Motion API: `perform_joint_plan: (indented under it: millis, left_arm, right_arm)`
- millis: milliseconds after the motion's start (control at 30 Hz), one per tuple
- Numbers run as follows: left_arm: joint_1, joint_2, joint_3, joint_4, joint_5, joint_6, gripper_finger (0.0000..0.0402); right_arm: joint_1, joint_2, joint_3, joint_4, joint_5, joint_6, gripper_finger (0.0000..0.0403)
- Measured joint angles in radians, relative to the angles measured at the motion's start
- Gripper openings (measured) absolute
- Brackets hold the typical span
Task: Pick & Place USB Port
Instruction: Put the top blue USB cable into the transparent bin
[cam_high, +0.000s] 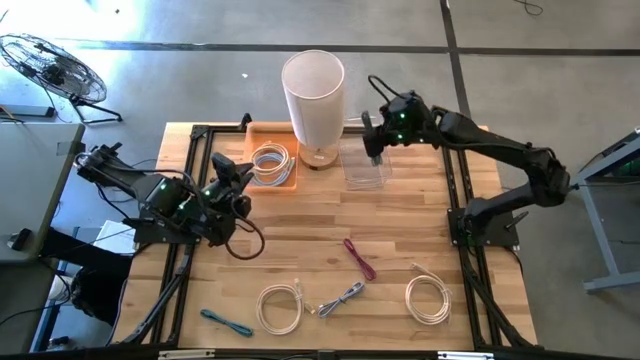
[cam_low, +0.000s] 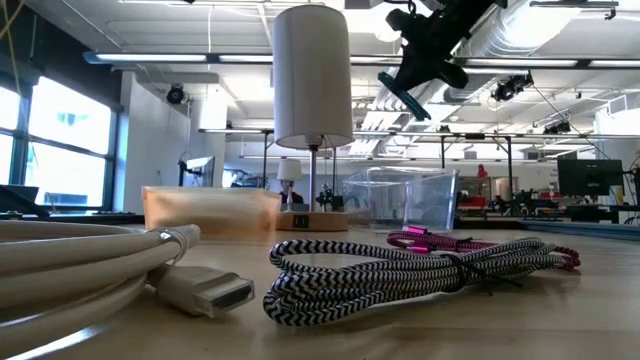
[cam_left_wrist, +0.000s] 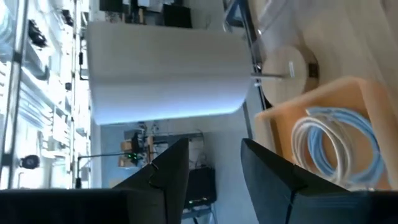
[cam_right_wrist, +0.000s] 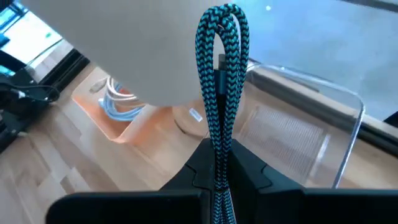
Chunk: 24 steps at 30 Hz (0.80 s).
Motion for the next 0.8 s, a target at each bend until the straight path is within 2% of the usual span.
perform_joint_plan:
  millis: [267, 567, 800]
  left_arm:
    - [0.0, -0.035, 0.0, -0.183, 0.027, -0.192, 0.0143]
    - [0.0, -0.08, 0.0, -0.195, 0.086, -0.22, 0.0143]
    - [0.0, -0.08, 0.0, -0.194, 0.13, -0.22, 0.0143]
  right_arm:
    - [-0.046, 0.001, 0.0, -0.002, 0.019, 0.0, 0.0015]
    - [-0.056, 0.001, 0.0, 0.04, 0.044, -0.006, 0.0119]
    - [-0.056, 0.001, 0.0, 0.101, 0.057, -0.056, 0.0149]
